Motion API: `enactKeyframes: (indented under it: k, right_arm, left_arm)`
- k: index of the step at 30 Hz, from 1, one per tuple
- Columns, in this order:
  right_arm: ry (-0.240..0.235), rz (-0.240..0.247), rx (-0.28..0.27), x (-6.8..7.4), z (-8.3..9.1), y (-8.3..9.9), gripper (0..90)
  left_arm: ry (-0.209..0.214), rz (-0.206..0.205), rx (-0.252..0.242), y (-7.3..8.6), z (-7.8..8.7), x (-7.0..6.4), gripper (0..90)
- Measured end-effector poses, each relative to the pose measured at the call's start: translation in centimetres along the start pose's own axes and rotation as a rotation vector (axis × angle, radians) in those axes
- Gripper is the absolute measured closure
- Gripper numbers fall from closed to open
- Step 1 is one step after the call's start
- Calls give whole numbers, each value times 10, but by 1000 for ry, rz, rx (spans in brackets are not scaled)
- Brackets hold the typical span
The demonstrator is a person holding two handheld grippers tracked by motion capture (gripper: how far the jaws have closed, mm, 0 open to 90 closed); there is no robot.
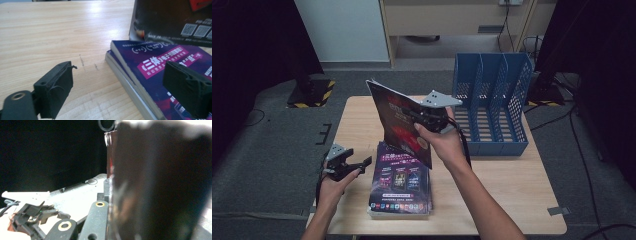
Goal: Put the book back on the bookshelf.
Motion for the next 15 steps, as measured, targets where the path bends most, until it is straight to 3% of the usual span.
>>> enactKeyframes:
  k: [2, 3, 15]
  right_arm:
    - [22, -8, -11, -5, 0, -2, 871]
    - [36, -16, -20, -9, -1, -3, 870]
    - [114, -12, -28, -29, 0, -11, 870]
  left_arm:
    - [-11, -19, 21, 3, -1, 2, 73]
    - [-21, -5, 33, 7, -1, 3, 70]
    - [-59, -6, 58, 11, -1, 10, 68]
Point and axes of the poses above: each handheld gripper's, and its own axes: z roughly backward along the jaws, y roughly out of its underside, x roughly to its left, the point moved 8 cm from there along -z, roughly forward along the jaws, and after that the axes turned 15 degrees about -x, right-handed, at the moved point
